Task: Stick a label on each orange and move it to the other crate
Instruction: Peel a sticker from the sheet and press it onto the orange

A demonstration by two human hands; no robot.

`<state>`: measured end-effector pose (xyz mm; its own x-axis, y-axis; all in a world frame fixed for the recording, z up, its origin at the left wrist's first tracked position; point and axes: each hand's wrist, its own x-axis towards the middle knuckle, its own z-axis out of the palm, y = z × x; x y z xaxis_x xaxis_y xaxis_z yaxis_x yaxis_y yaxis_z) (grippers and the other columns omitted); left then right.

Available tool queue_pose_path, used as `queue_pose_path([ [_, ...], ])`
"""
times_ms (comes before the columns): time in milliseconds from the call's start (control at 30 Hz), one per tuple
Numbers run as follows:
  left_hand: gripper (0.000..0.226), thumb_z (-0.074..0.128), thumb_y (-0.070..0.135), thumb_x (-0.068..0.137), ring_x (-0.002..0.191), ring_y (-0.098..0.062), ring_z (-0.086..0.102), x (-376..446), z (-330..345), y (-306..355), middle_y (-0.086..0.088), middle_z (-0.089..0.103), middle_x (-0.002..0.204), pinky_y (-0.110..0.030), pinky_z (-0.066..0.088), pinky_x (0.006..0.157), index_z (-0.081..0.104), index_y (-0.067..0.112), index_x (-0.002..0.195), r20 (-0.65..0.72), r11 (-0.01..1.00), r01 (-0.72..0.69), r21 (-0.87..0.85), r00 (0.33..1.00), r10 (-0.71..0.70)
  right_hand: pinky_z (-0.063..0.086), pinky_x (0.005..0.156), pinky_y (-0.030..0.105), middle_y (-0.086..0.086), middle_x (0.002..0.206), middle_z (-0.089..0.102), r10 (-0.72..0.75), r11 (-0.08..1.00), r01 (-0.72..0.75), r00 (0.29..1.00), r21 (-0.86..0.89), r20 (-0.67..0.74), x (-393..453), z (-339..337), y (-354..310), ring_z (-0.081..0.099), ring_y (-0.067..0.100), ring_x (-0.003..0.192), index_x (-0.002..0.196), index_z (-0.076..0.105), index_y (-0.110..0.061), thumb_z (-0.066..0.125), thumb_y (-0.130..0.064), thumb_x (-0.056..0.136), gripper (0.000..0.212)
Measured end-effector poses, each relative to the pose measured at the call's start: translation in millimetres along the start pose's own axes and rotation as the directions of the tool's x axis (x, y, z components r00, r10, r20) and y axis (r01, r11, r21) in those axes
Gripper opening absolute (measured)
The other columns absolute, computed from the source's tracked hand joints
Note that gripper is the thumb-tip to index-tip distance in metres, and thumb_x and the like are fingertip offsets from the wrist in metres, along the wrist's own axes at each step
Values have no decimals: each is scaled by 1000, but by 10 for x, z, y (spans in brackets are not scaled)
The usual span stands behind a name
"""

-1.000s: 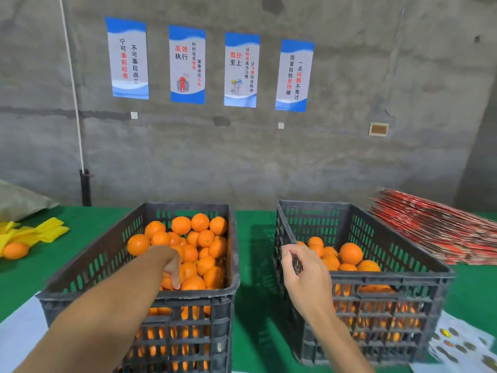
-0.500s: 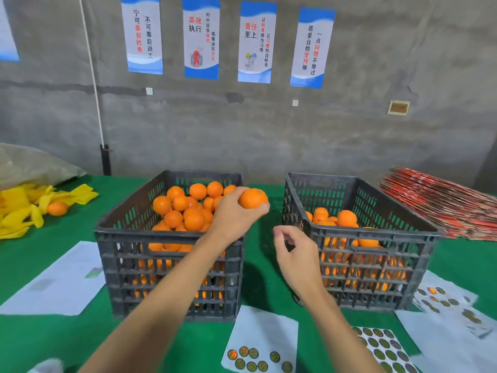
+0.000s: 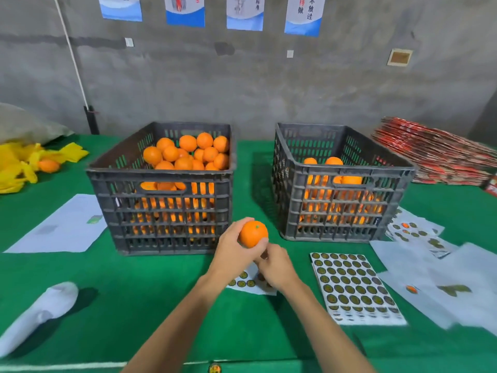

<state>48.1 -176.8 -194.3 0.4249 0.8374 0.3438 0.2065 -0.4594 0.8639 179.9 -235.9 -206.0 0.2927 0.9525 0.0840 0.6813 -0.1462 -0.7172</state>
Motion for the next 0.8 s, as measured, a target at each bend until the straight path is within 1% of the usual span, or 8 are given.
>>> queue_pose_path([
  [67, 54, 82, 46, 83, 108, -5, 63, -83, 28, -230, 18, 58, 126, -16, 52, 83, 57, 40, 131, -13, 995, 95, -21, 995, -96, 56, 74, 45, 5, 84, 67, 21, 999, -18, 998, -46, 61, -54, 119, 44, 65, 28, 80, 90, 62, -15, 61, -26, 97, 13],
  [200, 50, 79, 52, 82, 86, -7, 70, -184, 55, -545, 11, 68, 109, -13, 50, 57, 60, 40, 126, -76, 961, 255, -104, 962, -263, 50, 76, 38, 2, 93, 58, -4, 976, 21, 997, -215, 76, -75, 285, 71, 56, 25, 90, 84, 62, -17, 65, -42, 90, 27],
  [267, 44, 79, 50, 84, 81, -1, 69, -204, 57, -656, 13, 70, 104, -11, 49, 57, 61, 41, 123, -103, 949, 290, -119, 948, -303, 46, 79, 35, -1, 96, 55, -39, 963, 59, 996, -265, 79, -76, 328, 97, 53, 22, 96, 88, 68, -19, 66, -50, 88, 30],
  [367, 46, 77, 53, 86, 78, 7, 66, -199, 42, -735, 13, 69, 102, -9, 48, 57, 59, 39, 126, -104, 934, 331, -137, 933, -345, 43, 88, 35, -4, 102, 54, -87, 959, 109, 992, -263, 96, -112, 364, 178, 50, 20, 102, 113, 75, -21, 69, -53, 90, 40],
  [500, 48, 72, 59, 87, 74, 7, 66, -194, 43, -773, 12, 70, 98, -11, 45, 59, 57, 37, 126, -137, 925, 353, -144, 918, -372, 42, 85, 34, -8, 99, 54, -114, 953, 125, 992, -275, 56, -128, 368, 213, 50, 18, 101, 116, 76, -25, 70, -50, 91, 36],
  [567, 46, 70, 60, 88, 77, 10, 64, -207, 51, -789, 14, 69, 97, -12, 44, 62, 55, 38, 125, -154, 929, 349, -126, 918, -366, 42, 85, 33, -10, 97, 54, -106, 949, 120, 992, -290, 64, -128, 367, 184, 51, 18, 101, 111, 76, -27, 70, -48, 91, 29],
  [667, 41, 71, 57, 89, 79, 13, 63, -219, 57, -787, 15, 67, 97, -7, 46, 59, 53, 41, 122, -155, 935, 334, -117, 924, -349, 44, 87, 34, -11, 94, 58, -88, 967, 98, 995, -236, 54, -149, 366, 140, 53, 18, 97, 93, 74, -28, 70, -35, 91, 8],
  [800, 43, 70, 55, 91, 80, 10, 64, -224, 54, -783, 15, 67, 101, -4, 45, 58, 53, 40, 127, -129, 941, 321, -107, 934, -333, 50, 84, 34, -13, 90, 64, -7, 993, 10, 1000, -121, 26, -156, 370, 123, 60, 13, 91, 80, 69, -30, 64, -24, 93, 15],
])
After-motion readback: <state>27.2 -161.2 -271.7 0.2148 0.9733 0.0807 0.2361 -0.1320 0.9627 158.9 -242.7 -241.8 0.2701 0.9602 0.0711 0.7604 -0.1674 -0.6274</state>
